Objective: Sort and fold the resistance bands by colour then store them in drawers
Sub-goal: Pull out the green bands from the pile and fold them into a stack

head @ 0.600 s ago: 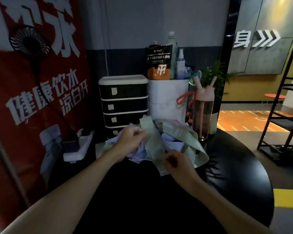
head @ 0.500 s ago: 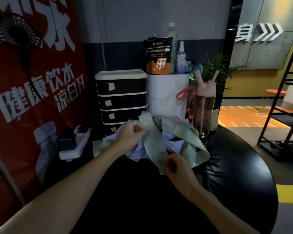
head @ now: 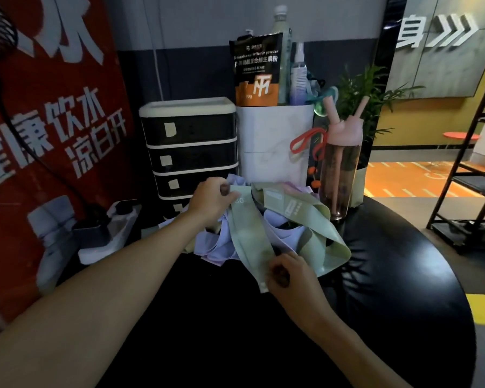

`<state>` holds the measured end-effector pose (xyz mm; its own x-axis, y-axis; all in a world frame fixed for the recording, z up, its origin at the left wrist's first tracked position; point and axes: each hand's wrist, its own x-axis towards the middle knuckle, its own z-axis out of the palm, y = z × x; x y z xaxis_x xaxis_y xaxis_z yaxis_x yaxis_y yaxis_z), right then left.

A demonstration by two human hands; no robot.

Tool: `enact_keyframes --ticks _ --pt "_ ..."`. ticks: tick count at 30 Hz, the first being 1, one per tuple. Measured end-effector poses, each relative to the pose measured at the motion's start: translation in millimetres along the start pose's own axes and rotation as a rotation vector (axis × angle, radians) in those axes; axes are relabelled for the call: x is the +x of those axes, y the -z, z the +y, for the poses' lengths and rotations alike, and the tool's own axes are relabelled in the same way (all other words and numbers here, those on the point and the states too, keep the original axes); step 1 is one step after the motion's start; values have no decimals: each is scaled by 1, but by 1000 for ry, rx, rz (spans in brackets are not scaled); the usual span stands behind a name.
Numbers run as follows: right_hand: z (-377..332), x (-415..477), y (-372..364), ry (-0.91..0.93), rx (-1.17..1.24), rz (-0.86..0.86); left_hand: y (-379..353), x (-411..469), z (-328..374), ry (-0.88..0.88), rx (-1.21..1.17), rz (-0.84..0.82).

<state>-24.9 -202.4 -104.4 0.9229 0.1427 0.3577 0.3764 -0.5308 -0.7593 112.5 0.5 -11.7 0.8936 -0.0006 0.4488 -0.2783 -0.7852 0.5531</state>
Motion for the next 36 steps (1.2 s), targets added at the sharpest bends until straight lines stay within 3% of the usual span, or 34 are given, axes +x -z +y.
enact_keyframes --ticks 7,15,21,24,28,31,36 --pt "-5 0 4 -2 -12 -1 3 2 5 -26 5 19" --pt "-8 -2 6 -8 18 -2 31 -17 35 -104 -275 109" --pt "-31 -8 16 -16 144 151 85 -49 75 -222 -407 139" --pt "-62 0 29 -5 338 215 111 -64 92 -242 -489 128" --pt "-108 12 47 52 511 95 133 -85 112 -184 -655 63" --pt "-130 9 50 118 472 21 144 -99 121 -147 -779 37" --pt "-140 -4 52 52 446 -18 155 -114 122 -88 -839 88"
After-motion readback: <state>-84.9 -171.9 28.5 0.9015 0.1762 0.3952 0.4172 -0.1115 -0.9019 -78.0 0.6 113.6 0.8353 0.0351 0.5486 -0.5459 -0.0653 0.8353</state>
